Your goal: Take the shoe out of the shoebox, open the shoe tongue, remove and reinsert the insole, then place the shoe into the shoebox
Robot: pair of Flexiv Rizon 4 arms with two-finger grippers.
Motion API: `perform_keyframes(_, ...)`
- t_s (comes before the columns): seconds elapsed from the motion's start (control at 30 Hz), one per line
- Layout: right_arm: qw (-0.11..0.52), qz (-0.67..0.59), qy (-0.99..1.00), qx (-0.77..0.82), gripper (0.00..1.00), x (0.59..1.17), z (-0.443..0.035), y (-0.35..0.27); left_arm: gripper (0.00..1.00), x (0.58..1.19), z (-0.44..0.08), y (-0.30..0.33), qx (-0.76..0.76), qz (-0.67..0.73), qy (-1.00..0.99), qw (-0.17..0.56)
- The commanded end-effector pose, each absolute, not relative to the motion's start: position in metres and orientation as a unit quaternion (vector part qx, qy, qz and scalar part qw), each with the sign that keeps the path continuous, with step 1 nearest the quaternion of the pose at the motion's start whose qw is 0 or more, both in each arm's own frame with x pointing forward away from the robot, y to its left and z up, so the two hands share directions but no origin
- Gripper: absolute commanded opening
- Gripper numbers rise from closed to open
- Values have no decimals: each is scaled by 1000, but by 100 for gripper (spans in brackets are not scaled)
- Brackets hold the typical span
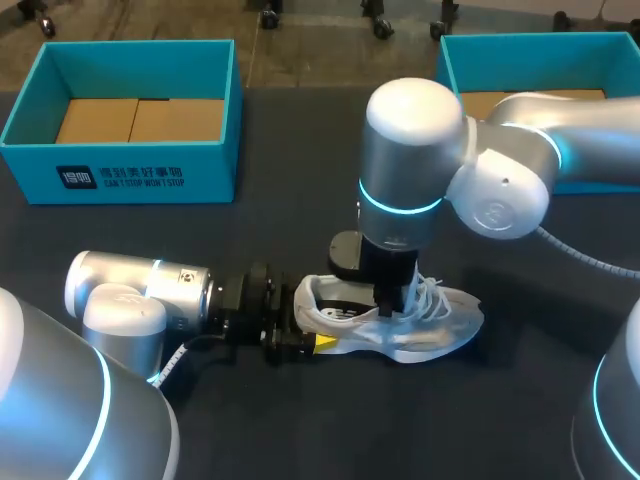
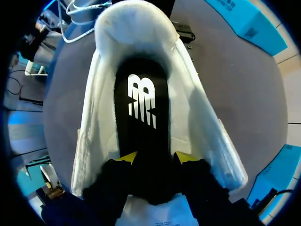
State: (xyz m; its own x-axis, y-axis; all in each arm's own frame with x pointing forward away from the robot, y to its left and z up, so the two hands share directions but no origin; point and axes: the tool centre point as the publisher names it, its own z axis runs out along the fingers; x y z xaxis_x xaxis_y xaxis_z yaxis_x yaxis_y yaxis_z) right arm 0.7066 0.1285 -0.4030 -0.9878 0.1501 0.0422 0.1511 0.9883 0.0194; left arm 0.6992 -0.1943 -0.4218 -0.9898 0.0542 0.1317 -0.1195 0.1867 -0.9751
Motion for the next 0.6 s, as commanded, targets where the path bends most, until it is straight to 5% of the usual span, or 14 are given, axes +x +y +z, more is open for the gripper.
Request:
perform_keyframes(0.03, 31, -5, -996, -78, 48, 708, -416, 139, 0, 698, -422, -194, 22, 637, -767, 67)
perform_keyframes(0.33, 67, 0, -994, -85, 49, 692, -429, 142, 0, 698, -422, -194, 22, 637, -767, 67)
perform_keyframes(0.6, 111, 13, -989, -97, 33, 672, -433, 138, 0, 698, -422, -194, 22, 637, -767, 67)
